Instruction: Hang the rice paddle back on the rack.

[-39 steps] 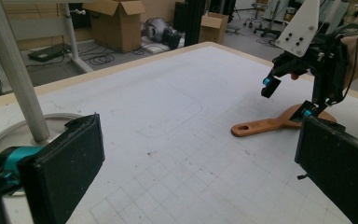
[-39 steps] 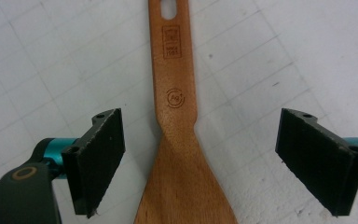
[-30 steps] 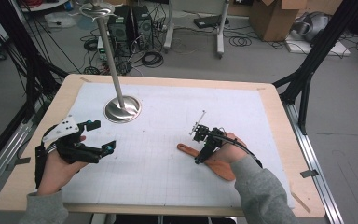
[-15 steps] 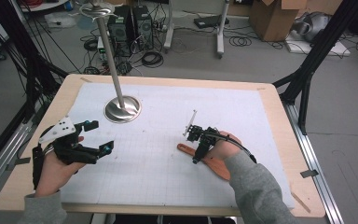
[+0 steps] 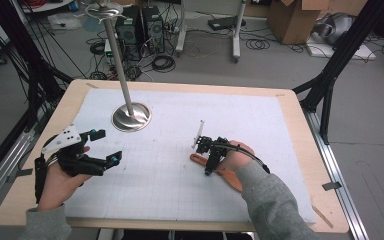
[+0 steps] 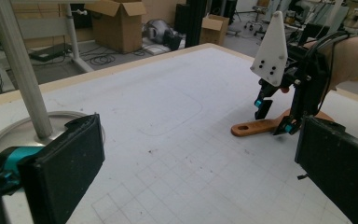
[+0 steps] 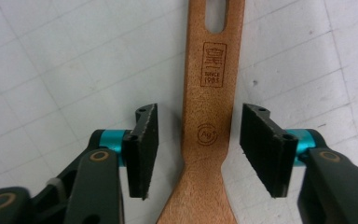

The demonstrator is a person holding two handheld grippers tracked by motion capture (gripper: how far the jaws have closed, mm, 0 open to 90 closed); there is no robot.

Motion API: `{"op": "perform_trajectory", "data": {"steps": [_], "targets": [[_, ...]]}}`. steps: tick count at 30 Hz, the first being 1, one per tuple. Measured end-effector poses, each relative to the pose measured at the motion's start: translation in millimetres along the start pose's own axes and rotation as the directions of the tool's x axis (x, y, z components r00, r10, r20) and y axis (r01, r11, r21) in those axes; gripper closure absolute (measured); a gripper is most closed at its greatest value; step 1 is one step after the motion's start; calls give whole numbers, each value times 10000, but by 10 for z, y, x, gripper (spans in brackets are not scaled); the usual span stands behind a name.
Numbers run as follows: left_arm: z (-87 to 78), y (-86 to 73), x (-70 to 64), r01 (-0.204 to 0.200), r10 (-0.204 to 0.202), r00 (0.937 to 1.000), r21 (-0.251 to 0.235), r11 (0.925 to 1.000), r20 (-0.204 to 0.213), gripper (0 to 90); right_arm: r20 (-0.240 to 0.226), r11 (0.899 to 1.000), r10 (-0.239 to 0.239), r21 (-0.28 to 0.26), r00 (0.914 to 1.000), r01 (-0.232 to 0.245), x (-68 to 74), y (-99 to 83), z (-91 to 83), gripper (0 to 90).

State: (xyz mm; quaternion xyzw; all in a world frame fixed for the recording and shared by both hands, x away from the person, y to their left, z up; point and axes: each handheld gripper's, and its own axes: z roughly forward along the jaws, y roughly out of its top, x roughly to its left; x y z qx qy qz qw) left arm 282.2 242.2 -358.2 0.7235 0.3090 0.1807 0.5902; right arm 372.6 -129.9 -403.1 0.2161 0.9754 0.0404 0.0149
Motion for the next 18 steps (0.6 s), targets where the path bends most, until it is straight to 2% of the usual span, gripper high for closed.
{"op": "perform_trajectory", "data": {"steps": [3,9,15,18], "targets": [[-3,-4,4,42,-42,10000,16,10000,-1,18,79,9997,-220,122,9997,219,-14,0,26,495],[-7,-9,9,43,-43,10000,39,10000,-44,18,14,9999,-102,70,9999,102,-23,7,19,557],[-20,-5,6,50,-50,10000,5,10000,-49,18,-103,9996,-283,47,9995,284,-42,-2,17,627],[-30,-4,9,9,-9,10000,-1,10000,-77,18,-133,9999,-102,50,9999,103,-41,-6,14,639]]}}
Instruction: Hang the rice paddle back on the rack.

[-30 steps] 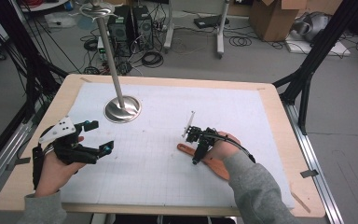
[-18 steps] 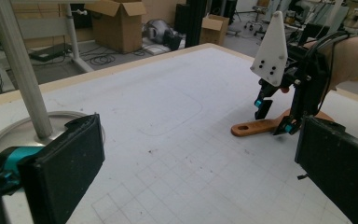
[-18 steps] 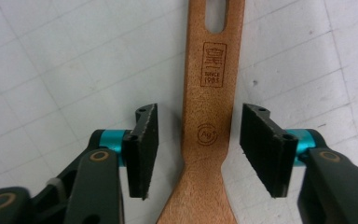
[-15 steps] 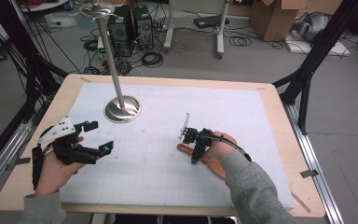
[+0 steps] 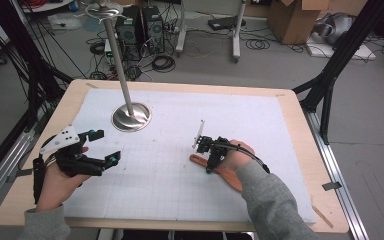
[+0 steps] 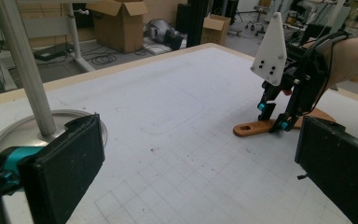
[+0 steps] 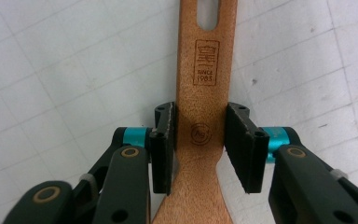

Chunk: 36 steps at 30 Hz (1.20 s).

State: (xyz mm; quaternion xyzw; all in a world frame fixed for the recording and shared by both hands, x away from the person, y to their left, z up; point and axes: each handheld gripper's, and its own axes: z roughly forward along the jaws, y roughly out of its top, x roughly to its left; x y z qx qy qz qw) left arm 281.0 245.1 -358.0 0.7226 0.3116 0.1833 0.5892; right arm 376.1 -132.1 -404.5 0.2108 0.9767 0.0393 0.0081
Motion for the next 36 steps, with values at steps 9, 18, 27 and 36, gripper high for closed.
{"op": "perform_trajectory", "data": {"steps": [9,18,27,36], "targets": [[-13,5,-2,-8,8,10000,-24,10000,-31,18,61,9998,-90,-179,9999,92,11,-7,-4,653],[-17,5,1,-15,15,10000,-20,10000,-51,18,-93,9858,421,-1624,9991,-430,-51,-116,-157,654],[-14,3,-2,-11,11,10000,-6,10000,-70,18,-12,9444,588,-3239,9983,-560,-101,-246,-336,654],[-14,3,-4,-27,27,10000,-10,10000,-94,18,116,8716,786,-4861,9968,-630,-138,-383,-509,654]]}}
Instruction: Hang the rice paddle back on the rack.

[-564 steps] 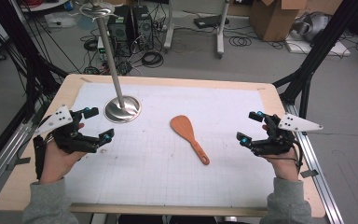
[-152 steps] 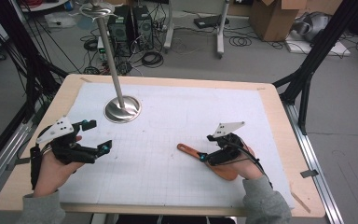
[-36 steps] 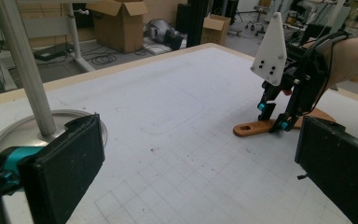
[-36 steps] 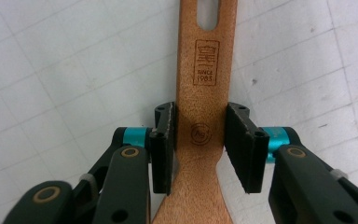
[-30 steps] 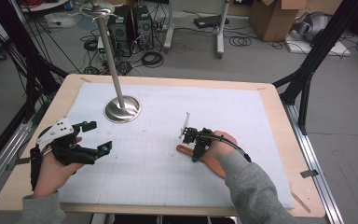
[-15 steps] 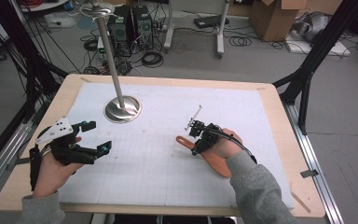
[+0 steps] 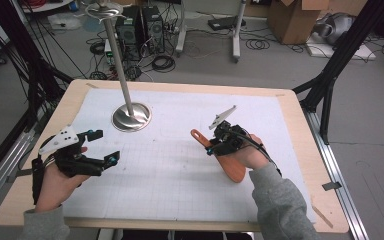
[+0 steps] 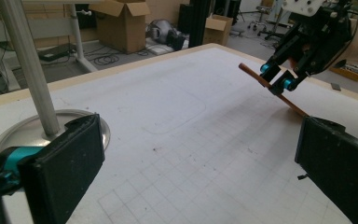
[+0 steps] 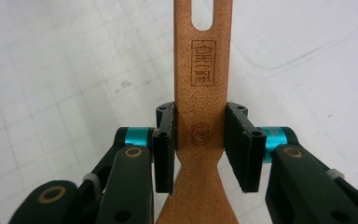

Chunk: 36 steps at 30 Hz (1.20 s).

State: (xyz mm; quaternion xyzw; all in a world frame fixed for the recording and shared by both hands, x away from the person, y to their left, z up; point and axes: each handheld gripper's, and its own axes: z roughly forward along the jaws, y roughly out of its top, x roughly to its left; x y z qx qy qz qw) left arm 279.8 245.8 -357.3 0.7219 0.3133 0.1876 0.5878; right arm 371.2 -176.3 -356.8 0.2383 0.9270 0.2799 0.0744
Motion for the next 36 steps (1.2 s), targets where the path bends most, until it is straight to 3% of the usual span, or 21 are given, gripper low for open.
{"op": "perform_trajectory", "data": {"steps": [8,17,29,32,36], "targets": [[-15,19,-15,-30,31,10000,-71,10000,8,18,328,9889,186,-1478,9993,-135,-33,-20,-123,654],[-37,25,-16,-51,51,10000,-130,9999,-28,18,528,9552,102,-2957,9986,59,-21,17,-233,654],[-65,21,-16,-39,37,10000,-162,9999,-89,18,416,8758,-87,-4818,9991,277,-12,53,-311,654],[-70,19,-16,0,-3,9999,-184,9998,-118,18,602,8582,-78,-5119,9982,376,-2,68,-320,654],[-72,15,-9,-10,9,10000,-185,9998,-87,18,495,8259,87,-5634,9987,207,0,83,-337,654]]}}
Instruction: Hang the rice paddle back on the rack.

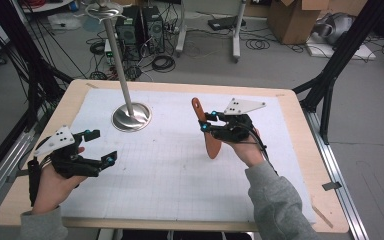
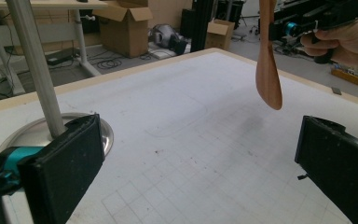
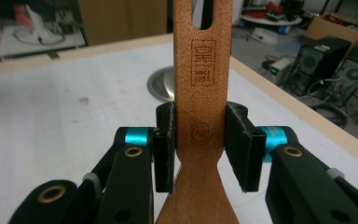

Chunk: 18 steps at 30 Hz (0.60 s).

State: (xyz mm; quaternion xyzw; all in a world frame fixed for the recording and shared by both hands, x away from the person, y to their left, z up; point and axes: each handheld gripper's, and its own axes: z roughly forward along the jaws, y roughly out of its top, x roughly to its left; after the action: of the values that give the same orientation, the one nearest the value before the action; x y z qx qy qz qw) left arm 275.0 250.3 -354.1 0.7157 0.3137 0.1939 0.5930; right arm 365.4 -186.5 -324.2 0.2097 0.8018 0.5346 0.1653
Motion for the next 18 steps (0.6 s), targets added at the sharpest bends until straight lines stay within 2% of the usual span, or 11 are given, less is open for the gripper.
{"op": "perform_trajectory", "data": {"steps": [2,12,18], "targets": [[0,-2,0,8,-8,10000,-1,10000,-19,18,-142,9998,146,-144,9998,-148,-6,14,3,654],[-12,-6,-7,12,-12,10000,-3,10000,-43,18,-204,9980,111,-626,9997,-124,-20,139,47,654],[-24,-9,-14,19,-19,10000,-21,10000,-31,18,-191,9959,15,-909,9998,-32,-16,303,83,654]]}}
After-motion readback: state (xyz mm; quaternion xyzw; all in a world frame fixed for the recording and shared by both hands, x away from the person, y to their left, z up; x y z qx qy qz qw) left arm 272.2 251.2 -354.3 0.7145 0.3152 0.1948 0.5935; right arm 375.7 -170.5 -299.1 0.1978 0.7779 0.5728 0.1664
